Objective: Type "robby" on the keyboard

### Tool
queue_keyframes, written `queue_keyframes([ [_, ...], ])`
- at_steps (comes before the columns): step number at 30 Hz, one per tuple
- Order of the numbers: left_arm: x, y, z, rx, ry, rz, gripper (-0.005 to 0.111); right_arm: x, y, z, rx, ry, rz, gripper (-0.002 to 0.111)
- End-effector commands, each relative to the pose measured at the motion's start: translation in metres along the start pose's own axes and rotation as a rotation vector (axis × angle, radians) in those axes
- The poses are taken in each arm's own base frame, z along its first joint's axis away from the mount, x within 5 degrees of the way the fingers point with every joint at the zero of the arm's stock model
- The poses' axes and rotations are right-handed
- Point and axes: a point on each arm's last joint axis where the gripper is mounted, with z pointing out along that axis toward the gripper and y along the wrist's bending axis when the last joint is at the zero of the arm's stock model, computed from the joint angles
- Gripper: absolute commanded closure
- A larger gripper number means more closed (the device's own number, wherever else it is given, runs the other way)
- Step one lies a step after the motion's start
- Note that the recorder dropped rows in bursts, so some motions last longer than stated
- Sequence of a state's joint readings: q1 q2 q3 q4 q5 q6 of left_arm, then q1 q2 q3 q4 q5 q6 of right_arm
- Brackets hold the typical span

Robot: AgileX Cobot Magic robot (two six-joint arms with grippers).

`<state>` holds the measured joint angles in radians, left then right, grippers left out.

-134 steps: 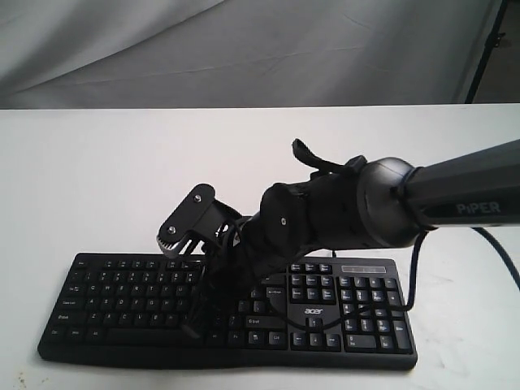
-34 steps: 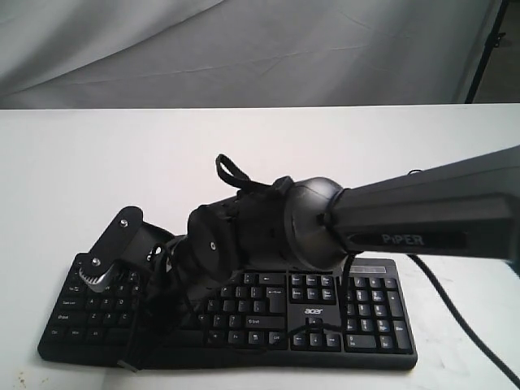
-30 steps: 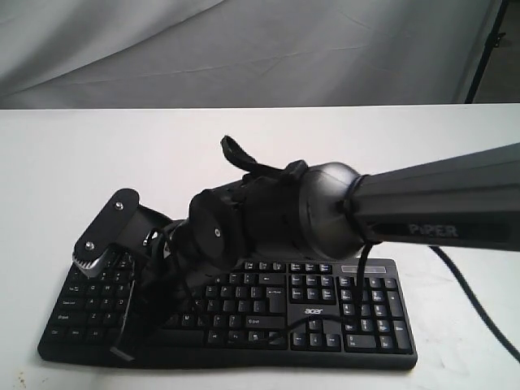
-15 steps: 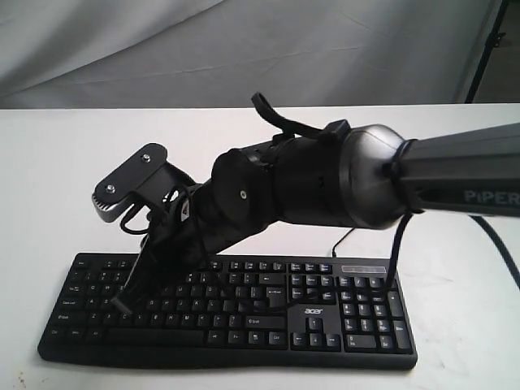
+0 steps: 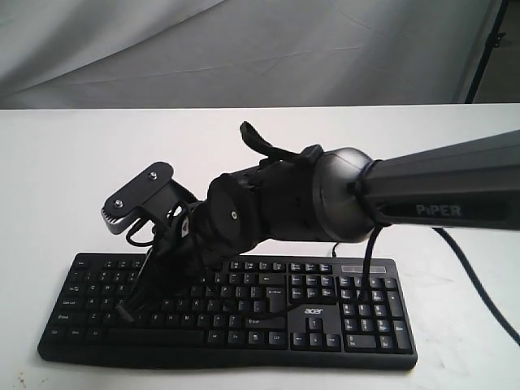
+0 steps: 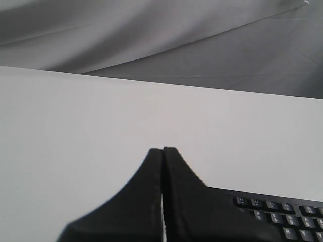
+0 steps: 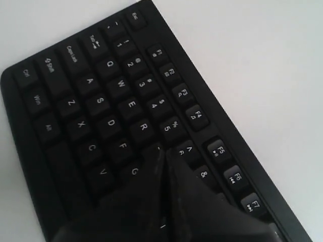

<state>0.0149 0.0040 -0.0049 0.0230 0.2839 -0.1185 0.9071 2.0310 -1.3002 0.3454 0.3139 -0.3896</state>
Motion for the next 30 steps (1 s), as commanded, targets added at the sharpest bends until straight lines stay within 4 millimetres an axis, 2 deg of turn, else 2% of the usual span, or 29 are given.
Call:
queue_keyframes([
  [1,0.001,0.0,0.0,0.006,-0.001,-0.01,0.107,0.002,-0.006,0.007,0.014,-0.004,0.003,0.108],
  [30,0.001,0.0,0.0,0.006,-0.001,-0.01,0.107,0.012,-0.008,0.024,0.022,0.026,-0.041,0.108],
])
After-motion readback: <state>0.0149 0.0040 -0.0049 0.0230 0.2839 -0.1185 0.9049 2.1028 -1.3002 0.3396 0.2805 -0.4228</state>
